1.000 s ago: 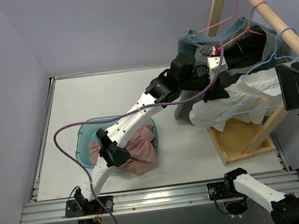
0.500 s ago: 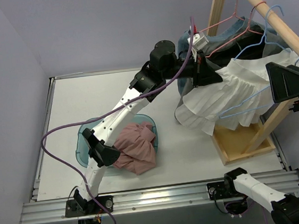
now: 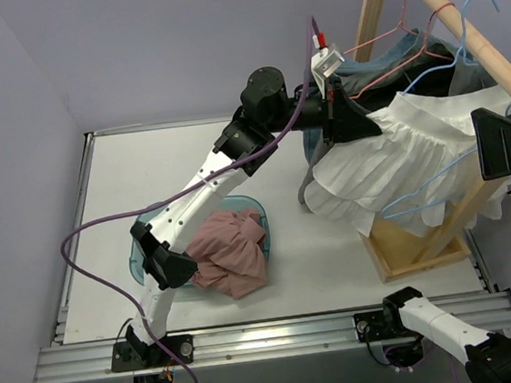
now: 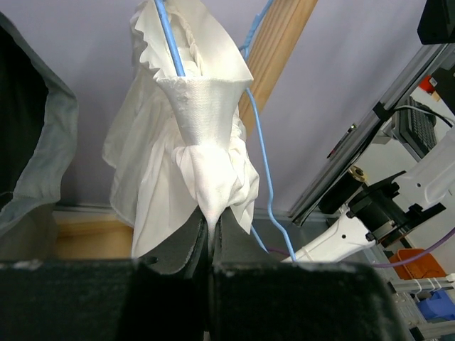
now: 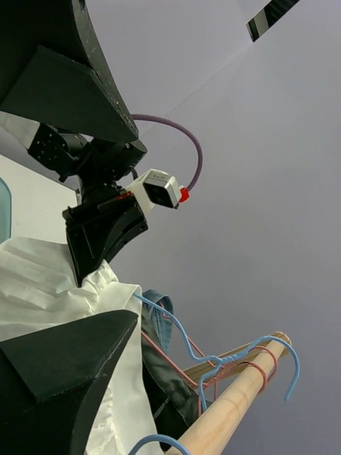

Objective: Remove the skirt from the hanger

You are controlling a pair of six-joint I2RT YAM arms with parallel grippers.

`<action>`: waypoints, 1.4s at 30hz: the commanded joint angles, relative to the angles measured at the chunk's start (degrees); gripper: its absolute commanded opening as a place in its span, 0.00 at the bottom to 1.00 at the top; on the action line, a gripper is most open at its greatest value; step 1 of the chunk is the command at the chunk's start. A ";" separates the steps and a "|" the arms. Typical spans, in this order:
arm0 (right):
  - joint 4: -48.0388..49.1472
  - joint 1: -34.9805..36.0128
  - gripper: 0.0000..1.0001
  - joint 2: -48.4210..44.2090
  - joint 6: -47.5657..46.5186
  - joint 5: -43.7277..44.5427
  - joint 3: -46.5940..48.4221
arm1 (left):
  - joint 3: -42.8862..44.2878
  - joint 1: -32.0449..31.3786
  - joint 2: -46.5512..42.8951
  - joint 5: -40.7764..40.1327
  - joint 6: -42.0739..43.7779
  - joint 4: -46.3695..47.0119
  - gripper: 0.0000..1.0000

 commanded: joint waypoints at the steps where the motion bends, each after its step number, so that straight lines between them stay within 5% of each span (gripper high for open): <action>1: 1.38 0.59 1.00 1.22 -0.79 0.42 0.62 | -0.74 0.33 -8.82 -0.12 5.79 -1.43 0.02; 8: 3.75 0.68 1.00 0.79 -0.70 -3.63 -5.70 | -20.52 2.26 -21.75 1.29 7.83 3.65 0.02; 14: 3.32 0.68 0.96 2.36 -0.08 -6.77 -8.79 | -25.70 3.05 -27.20 -1.52 12.31 -5.91 0.02; 22: 8.94 -0.20 0.81 3.07 1.94 -15.93 -16.78 | -30.37 2.96 -35.99 -17.33 19.96 -28.85 0.02; 42: 17.20 -0.20 0.61 7.46 2.73 -22.26 -30.41 | -36.35 0.86 -45.40 -22.97 20.23 -37.30 0.02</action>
